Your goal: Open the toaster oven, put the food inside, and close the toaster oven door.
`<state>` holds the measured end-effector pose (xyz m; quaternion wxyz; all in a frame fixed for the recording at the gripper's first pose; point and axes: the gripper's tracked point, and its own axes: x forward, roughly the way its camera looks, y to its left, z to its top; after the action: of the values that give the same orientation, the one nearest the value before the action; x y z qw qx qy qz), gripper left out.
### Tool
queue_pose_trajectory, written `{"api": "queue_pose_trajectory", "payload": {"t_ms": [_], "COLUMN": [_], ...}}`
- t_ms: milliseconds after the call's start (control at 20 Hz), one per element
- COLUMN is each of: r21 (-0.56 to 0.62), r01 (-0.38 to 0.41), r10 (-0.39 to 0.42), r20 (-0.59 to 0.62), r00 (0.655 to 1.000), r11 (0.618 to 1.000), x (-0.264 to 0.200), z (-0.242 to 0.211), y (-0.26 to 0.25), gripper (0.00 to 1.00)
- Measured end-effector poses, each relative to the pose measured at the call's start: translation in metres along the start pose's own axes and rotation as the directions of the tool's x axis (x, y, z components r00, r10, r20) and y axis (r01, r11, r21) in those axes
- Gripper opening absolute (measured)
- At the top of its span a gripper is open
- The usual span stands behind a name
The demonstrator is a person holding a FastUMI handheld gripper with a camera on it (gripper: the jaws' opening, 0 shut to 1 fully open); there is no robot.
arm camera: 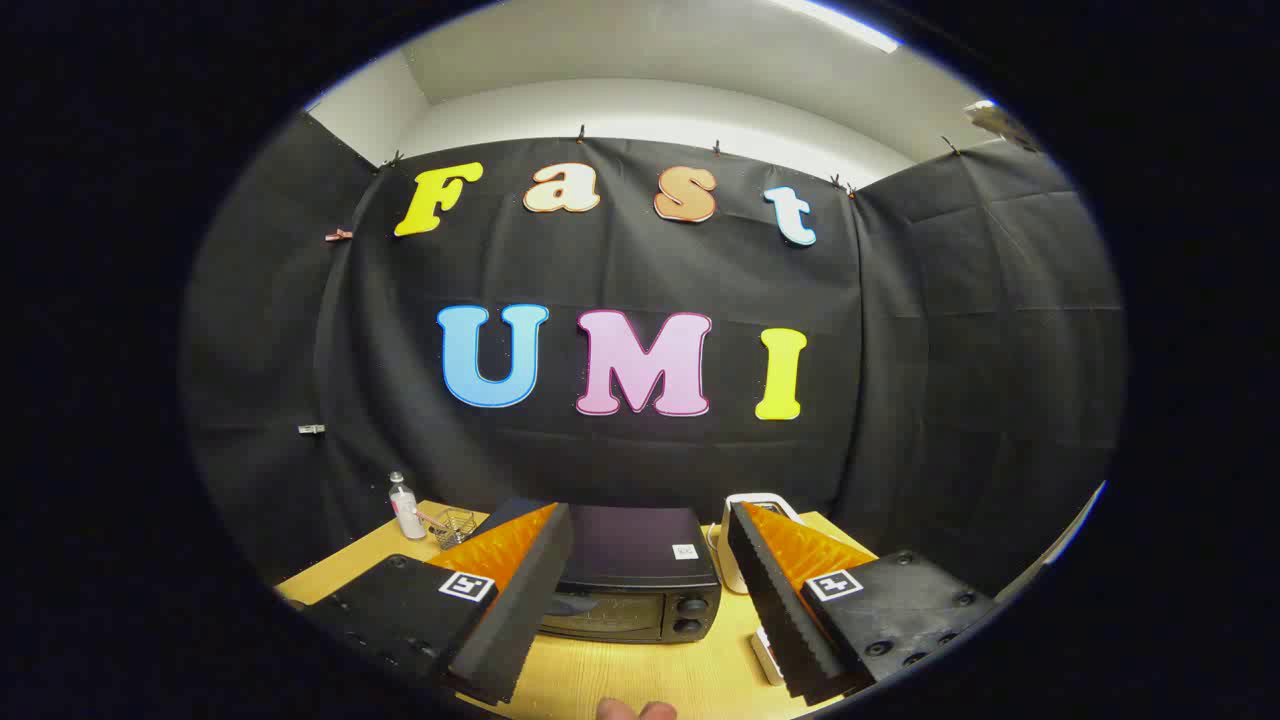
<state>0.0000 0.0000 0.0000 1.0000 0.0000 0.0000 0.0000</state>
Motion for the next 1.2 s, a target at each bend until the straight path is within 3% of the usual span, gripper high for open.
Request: {"api": "queue_pose_trajectory", "payload": {"t_ms": [550, 1200], "r21": [-0.008, -0.036], "r01": [-0.008, -0.065], "r10": [0.008, 0.063], "r20": [-0.019, -0.055], "r00": [1.000, 0.996], "r11": [1.000, 0.997], "x": [0.005, 0.026], "z": [-0.011, -0.045], "y": [-0.001, 0.031], "gripper": [0.97, 0.97]}}
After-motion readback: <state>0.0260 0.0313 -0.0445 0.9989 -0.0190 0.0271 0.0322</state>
